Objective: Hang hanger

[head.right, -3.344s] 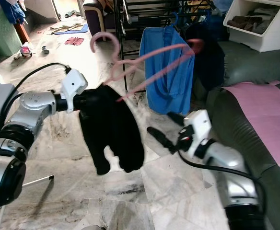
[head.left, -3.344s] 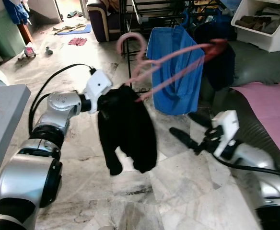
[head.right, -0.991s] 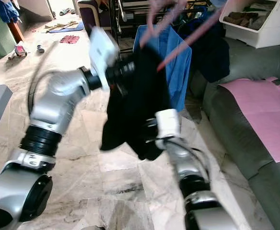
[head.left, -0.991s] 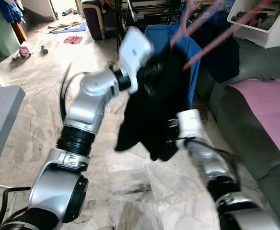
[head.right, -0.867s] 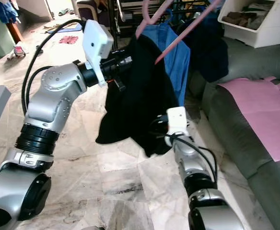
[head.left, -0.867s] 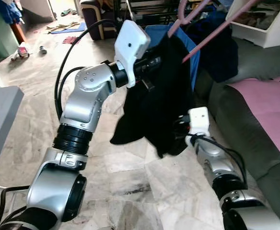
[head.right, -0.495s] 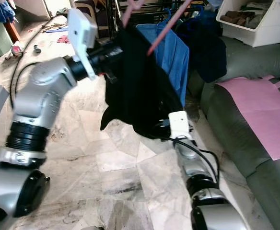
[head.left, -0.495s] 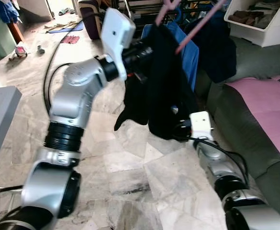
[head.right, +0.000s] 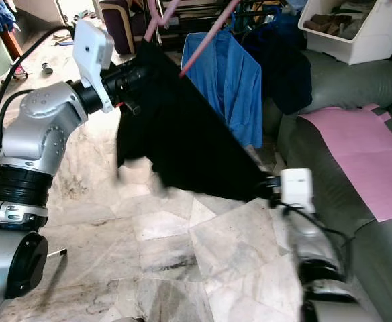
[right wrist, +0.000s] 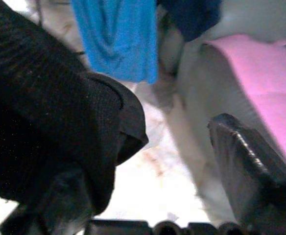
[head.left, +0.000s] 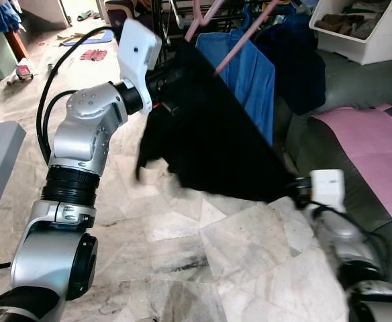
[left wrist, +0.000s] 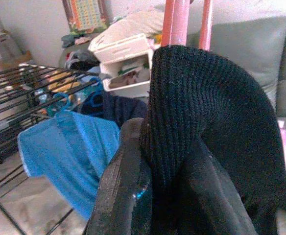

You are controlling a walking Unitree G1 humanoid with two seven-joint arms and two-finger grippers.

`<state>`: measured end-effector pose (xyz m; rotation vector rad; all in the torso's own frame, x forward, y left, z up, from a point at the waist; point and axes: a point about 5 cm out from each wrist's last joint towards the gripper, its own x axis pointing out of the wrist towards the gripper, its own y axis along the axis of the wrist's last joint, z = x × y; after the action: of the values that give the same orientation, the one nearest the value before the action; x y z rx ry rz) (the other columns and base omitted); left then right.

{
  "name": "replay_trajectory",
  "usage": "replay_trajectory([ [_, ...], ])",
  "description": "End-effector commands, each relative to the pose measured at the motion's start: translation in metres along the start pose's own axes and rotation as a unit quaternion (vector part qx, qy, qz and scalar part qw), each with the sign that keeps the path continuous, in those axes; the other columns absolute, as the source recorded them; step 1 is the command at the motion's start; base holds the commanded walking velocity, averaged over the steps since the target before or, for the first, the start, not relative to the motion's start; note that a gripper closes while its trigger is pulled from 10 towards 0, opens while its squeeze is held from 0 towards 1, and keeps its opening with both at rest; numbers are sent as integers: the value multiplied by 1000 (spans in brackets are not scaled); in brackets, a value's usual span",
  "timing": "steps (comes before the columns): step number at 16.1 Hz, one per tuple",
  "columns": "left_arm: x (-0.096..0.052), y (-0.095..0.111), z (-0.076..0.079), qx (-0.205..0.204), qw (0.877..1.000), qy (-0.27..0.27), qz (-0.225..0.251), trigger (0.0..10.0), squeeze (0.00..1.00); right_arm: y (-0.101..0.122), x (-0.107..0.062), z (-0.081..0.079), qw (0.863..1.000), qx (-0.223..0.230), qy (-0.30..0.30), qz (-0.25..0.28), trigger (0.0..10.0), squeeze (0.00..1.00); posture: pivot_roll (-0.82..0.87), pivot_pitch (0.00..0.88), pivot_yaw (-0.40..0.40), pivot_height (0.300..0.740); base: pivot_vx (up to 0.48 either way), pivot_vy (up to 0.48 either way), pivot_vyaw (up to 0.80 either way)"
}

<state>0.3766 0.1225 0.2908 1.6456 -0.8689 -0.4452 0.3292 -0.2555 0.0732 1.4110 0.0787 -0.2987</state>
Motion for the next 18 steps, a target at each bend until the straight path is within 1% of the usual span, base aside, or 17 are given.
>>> replay_trajectory([
  [1,-18,6,-18,33,999,38,15,0,0,-10,-8,32,999,15,-46,-22,0,0,-16,61,14,740,0,0,0],
  [2,-27,-11,-18,27,999,38,-12,0,0,2,-8,50,998,15,-63,0,0,0,-22,61,17,740,0,0,0],
  [3,-32,-19,-17,32,998,35,-28,0,0,8,-8,59,997,9,-73,6,0,0,-22,61,17,740,0,0,0],
  [4,-37,-27,-16,34,998,29,-37,0,0,18,-8,71,996,13,-91,20,0,0,-30,61,21,740,0,0,0],
  [5,-43,-32,-14,31,998,24,-38,0,0,29,-7,78,994,20,-102,34,0,0,-30,60,21,740,0,0,0],
  [6,-52,-40,-8,36,999,-3,-39,0,0,43,-6,87,991,32,-117,51,0,0,-31,57,20,740,0,0,0],
  [7,-62,-47,1,28,998,-43,-41,0,0,56,-4,93,988,54,-131,66,0,0,-32,57,18,740,0,0,0],
  [8,-72,-54,8,14,996,-76,-49,0,0,68,-2,98,985,63,-139,79,0,0,-30,56,13,740,0,0,0],
  [9,-82,-61,18,3,991,-122,-61,0,0,81,1,98,984,73,-136,91,0,0,-27,55,7,740,0,0,0],
  [10,-90,-65,27,-24,984,-163,-65,0,0,89,4,94,985,69,-129,95,0,0,-23,53,0,740,0,0,0],
  [11,-91,-67,31,-33,980,-181,-73,0,0,90,6,91,985,73,-125,95,0,0,-22,52,-4,740,0,0,0],
  [13,-97,-78,47,-30,961,-246,-121,0,0,92,9,83,986,75,-114,95,0,0,-23,52,-8,740,0,0,0],
  [14,-97,-82,49,-35,959,-252,-127,0,0,92,10,81,986,76,-111,95,0,0,-23,52,-8,740,0,0,0],
  [15,-96,-95,52,-26,955,-256,-148,0,0,92,11,76,987,75,-102,98,0,0,-28,52,-6,740,0,0,0],
  [18,-92,-106,55,-31,950,-262,-166,0,0,95,9,76,986,81,-96,110,0,0,-48,57,5,740,0,0,0],
])
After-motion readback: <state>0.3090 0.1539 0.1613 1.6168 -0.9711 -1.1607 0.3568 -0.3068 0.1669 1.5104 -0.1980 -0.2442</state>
